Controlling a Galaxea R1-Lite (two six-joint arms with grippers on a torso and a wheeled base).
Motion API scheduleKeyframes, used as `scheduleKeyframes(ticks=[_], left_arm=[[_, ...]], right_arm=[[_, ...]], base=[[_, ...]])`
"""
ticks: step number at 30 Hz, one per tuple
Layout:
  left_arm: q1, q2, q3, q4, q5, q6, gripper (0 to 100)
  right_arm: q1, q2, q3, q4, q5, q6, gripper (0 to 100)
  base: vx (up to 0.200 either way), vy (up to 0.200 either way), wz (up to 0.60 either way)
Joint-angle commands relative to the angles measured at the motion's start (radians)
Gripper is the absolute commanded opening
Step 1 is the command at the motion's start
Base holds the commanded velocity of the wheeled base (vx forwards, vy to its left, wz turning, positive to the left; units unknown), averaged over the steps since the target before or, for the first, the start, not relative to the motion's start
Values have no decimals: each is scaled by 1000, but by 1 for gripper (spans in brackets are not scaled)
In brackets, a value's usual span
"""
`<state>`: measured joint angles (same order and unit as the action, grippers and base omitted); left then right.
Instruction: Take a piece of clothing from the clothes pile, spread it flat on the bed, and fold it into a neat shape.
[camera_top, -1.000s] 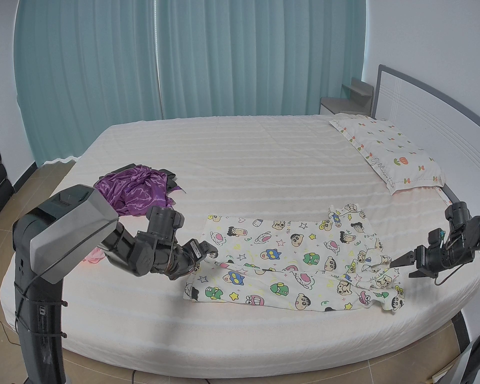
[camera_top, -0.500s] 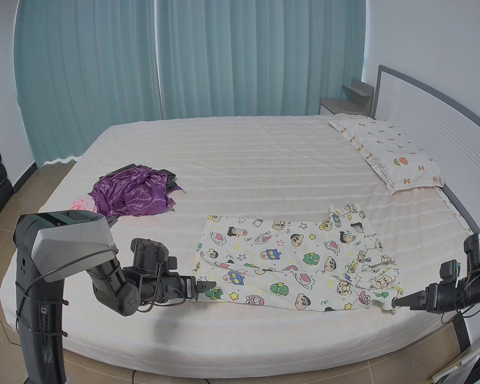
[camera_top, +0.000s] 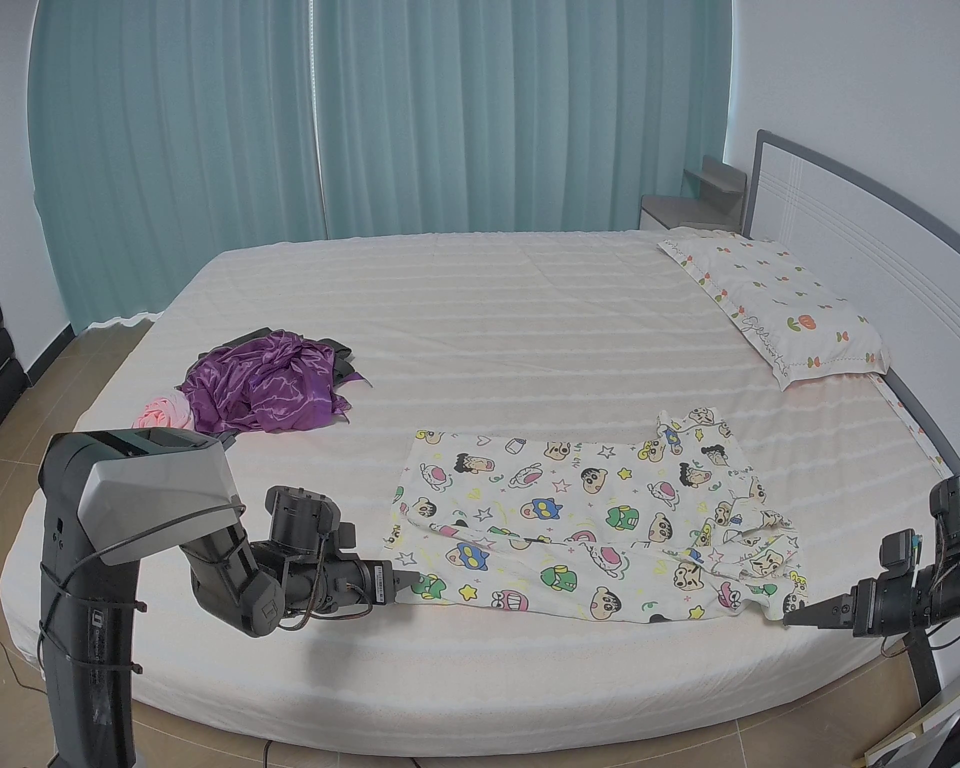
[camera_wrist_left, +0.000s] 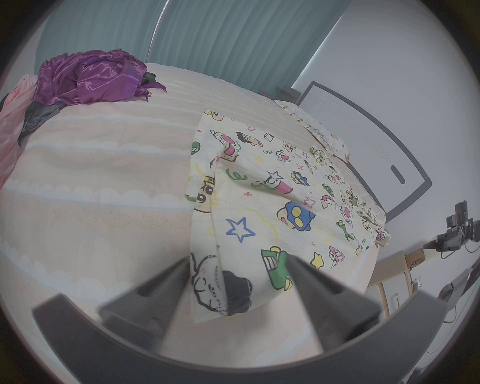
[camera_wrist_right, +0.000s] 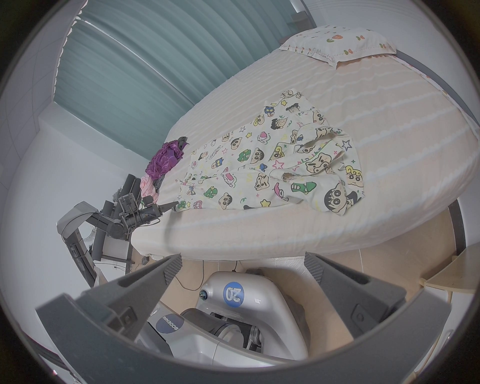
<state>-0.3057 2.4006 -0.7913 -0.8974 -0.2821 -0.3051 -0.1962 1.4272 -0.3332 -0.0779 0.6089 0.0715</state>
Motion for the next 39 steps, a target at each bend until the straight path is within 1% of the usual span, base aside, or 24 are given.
scheduleKeyframes(ticks=[1,8,19,24,31,32,36,37,39], left_arm=[[8,3,7,0,4,-3,0],[7,-31,53,8,11,-2,0],[-9,-110,184,11,9,3,0],[-9,-112,218,8,9,4,0],[-13,-101,221,8,9,3,0],[-13,-100,221,9,9,3,100],[-9,-101,222,8,6,-6,100],[-4,-104,228,6,6,-25,100],[5,-129,268,-6,0,-101,100]], right_arm=[[4,4,5,-2,0,-1,100],[4,12,6,0,0,-1,100],[4,32,8,-2,0,-2,100],[6,35,10,0,-5,-4,100],[6,39,10,0,-8,-6,100],[6,39,10,0,-8,-6,100],[9,48,8,-2,-9,-1,100],[14,53,5,-5,-9,7,100],[12,55,5,-25,-8,22,100]], base=[[0,0,0],[0,0,0],[0,0,0],[0,0,0],[0,0,0],[0,0,0],[0,0,0],[0,0,0],[0,0,0]])
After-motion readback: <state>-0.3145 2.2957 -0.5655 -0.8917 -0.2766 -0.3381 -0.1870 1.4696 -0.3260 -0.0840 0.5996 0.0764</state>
